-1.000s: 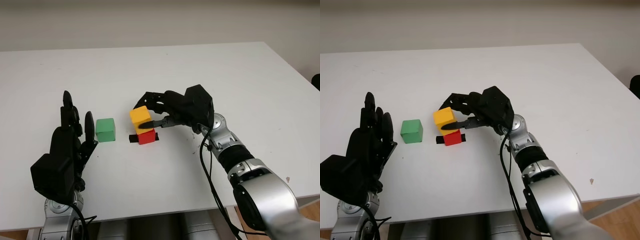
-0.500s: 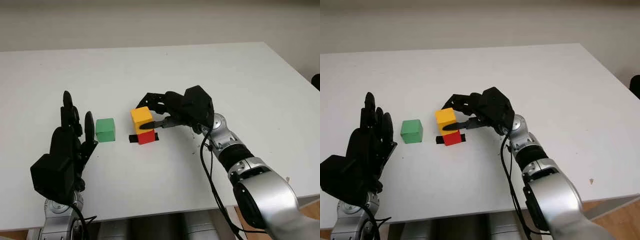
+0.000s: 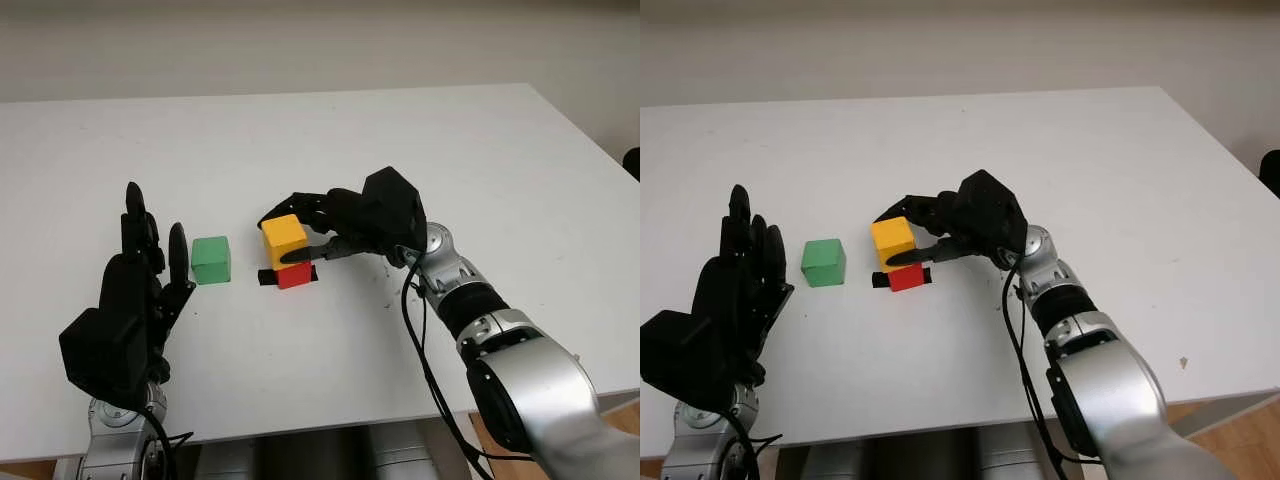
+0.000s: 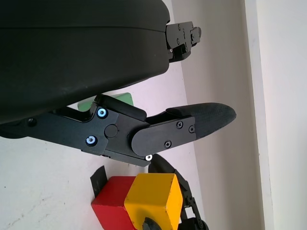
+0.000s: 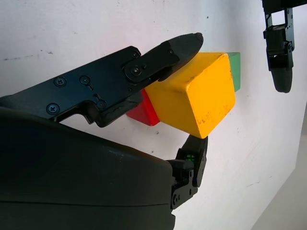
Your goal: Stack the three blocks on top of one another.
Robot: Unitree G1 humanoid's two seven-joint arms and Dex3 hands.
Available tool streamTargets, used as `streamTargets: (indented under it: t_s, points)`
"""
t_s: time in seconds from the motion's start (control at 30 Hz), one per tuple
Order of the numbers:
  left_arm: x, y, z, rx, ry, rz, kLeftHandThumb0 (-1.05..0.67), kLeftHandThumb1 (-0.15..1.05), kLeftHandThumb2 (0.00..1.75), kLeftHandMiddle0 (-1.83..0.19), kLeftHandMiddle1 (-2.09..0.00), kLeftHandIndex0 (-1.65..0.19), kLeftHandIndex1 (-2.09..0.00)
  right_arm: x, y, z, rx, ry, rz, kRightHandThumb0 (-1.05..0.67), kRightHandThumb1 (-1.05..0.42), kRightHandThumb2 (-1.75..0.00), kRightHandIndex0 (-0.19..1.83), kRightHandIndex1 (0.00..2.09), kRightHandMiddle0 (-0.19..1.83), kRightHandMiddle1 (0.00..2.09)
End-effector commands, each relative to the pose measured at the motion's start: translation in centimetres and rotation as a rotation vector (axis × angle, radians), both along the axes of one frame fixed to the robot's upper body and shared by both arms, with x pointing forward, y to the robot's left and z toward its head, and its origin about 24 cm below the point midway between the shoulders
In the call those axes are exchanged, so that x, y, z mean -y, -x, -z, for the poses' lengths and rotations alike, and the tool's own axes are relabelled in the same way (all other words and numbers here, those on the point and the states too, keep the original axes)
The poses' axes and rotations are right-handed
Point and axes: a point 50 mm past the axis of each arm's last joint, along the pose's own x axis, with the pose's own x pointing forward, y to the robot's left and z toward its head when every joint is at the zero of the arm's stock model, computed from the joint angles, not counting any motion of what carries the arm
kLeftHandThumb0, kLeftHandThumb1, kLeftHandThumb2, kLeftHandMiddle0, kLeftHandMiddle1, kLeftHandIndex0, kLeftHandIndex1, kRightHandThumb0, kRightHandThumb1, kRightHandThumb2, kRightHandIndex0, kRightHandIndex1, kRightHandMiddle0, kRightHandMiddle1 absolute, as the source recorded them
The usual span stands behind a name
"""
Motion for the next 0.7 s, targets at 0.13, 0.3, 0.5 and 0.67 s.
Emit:
streamTargets:
  t_s: [0.13,0.3,0.5,0.67]
  points:
    - [-0.3,0.2,-0.3,0.011,-0.004,-0.004,-0.67,1.05,0.63,0.13,-0.06,0.14,-0.06,0.0,-0.3,-1.5,0.047,-0.018,-0.031,-0.75,-0.88,-0.06,-0.14,0.01,-0.04,0.49]
    - [-0.4,0.2,-0.4,0.021,-0.007,-0.001,-0.66,1.05,0.63,0.13,-0.05,0.14,-0.06,0.4,-0.2,-2.0,0.055,-0.072,-0.054,-0.77,-0.89,-0.05,-0.19,0.00,-0.14,0.25]
    - [-0.8,0.3,-0.4,0.028,-0.032,-0.007,-0.69,1.05,0.57,0.14,-0.05,0.14,-0.05,1.3,0.0,-3.6,0.094,-0.227,-0.100,-0.80,-0.89,-0.06,-0.19,0.00,-0.19,0.01]
    - [-2.3,0.4,-1.1,0.071,-0.086,-0.051,-0.69,1.05,0.34,0.03,-0.09,0.07,-0.09,3.1,0.2,-6.0,0.112,-0.413,-0.083,-0.78,-0.89,-0.06,-0.19,0.00,-0.19,0.00]
